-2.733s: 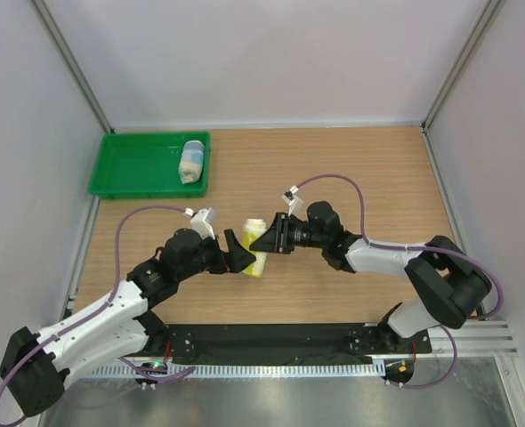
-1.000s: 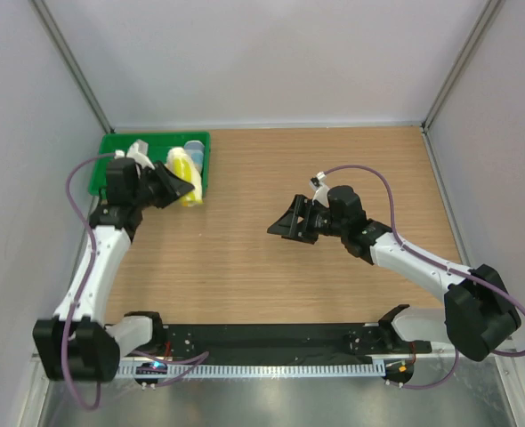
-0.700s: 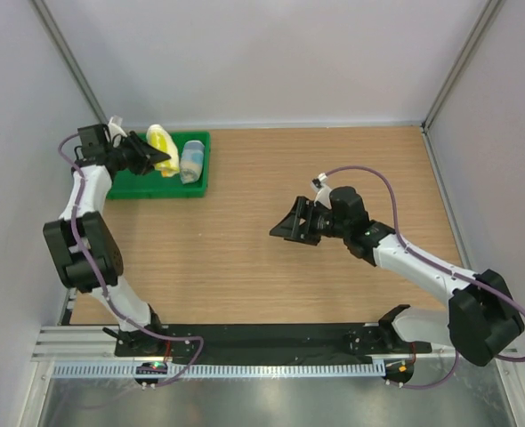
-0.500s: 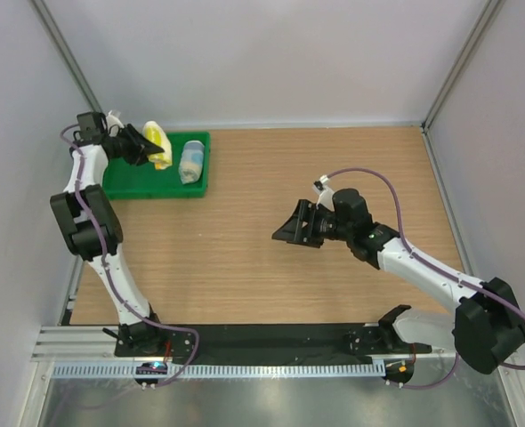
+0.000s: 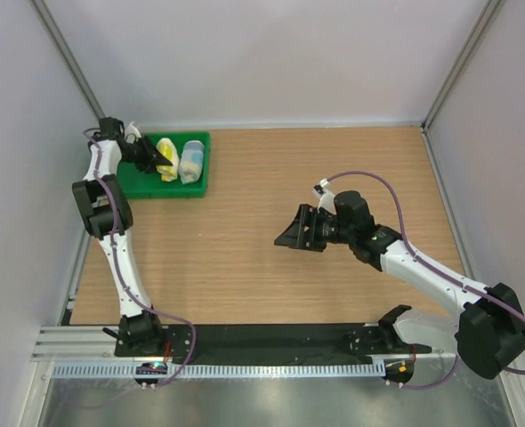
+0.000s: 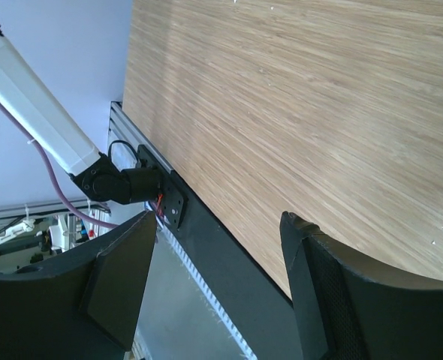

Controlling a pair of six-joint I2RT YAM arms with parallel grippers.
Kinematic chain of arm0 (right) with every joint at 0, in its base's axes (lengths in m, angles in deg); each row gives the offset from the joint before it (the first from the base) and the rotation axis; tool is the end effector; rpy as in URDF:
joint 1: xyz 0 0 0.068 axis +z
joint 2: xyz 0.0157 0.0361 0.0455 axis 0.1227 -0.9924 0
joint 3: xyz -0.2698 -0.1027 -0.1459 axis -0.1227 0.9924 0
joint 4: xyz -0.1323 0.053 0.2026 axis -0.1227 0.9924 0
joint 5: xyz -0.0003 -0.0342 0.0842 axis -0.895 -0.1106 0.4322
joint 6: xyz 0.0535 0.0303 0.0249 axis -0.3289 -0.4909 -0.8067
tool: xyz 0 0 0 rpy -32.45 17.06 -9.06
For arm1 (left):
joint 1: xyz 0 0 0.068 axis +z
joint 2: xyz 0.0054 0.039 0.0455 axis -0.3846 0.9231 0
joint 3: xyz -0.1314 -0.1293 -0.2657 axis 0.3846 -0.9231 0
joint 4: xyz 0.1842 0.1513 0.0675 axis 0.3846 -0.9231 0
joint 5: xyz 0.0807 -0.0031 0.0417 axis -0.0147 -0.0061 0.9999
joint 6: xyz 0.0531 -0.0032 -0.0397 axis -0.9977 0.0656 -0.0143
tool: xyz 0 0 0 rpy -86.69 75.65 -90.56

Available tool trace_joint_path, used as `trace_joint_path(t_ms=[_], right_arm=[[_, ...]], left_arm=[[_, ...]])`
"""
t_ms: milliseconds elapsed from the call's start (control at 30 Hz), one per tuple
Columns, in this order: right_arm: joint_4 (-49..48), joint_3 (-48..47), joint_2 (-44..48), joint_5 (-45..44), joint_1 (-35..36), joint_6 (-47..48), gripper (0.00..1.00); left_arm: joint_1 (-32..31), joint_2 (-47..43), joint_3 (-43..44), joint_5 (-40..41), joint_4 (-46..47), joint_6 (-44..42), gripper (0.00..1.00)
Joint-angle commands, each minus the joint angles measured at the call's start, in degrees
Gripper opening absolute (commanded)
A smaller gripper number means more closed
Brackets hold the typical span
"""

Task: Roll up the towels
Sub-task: Place the rolled towel into the container

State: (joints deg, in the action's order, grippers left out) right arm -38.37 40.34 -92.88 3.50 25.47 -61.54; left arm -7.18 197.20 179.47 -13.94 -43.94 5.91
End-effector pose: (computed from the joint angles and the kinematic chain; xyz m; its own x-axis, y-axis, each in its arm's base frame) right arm 0.1751 0.1429 0.2925 -0.8851 0.1527 -0.4397 -0.2950 0.5467 0.7836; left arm 0.5447 0.1151 0.2120 -0.8229 -0.5061 -0.2581 -0.2013 0.6846 -0.7006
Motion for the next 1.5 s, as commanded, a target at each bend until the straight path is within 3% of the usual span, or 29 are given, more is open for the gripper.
trace_joint_path(t_ms=[0,167,333,533,867,967,1033,1067,1133,1467], right_arm=[[0.6,-2.2,-0.2,1.3,0.1,1.5,0.74],[2.1,-2.6,0.1,1.0,0.1,2.6,0.74],[3.4,-3.3,0.2,0.4,0.1,3.2,0.74],[3.9,-3.8,0.3,0.5,0.1,3.2,0.73],[5.7,-4.6,1.8,-0.1,0.1,3.6,0.74],[6.3,-4.7,2.1,-0.8,0.0,3.5,0.75],[6.7,-5.0,2.0,-0.9,0.1,3.5,0.76],[6.8,-5.2,2.0,-1.0,0.0,3.6,0.76],[7.2,-5.6,1.9,-1.1,0.1,3.6,0.76],[7.9,-6.3,2.2,-1.1,0.0,3.9,0.77]], left_arm=[[-1.8,4.4,3.3,-5.3,-2.9,-2.3,0.00],[-3.1,8.6,5.4,-8.3,-3.9,-3.2,0.00],[-2.9,10.9,6.1,-4.7,-5.6,-3.1,0.01],[-1.6,10.3,6.5,-1.9,-6.1,-1.7,0.28],[0.1,8.4,6.1,-5.5,-3.9,1.1,0.45],[0.2,8.0,6.6,-5.6,-3.6,1.7,0.65],[0.3,7.7,6.8,-5.9,-3.5,2.2,0.73],[0.4,7.6,6.9,-6.3,-3.4,2.3,0.87],[0.4,7.2,7.1,-6.4,-3.3,2.6,0.98],[2.2,5.2,6.8,-3.5,-3.7,3.3,1.00]])
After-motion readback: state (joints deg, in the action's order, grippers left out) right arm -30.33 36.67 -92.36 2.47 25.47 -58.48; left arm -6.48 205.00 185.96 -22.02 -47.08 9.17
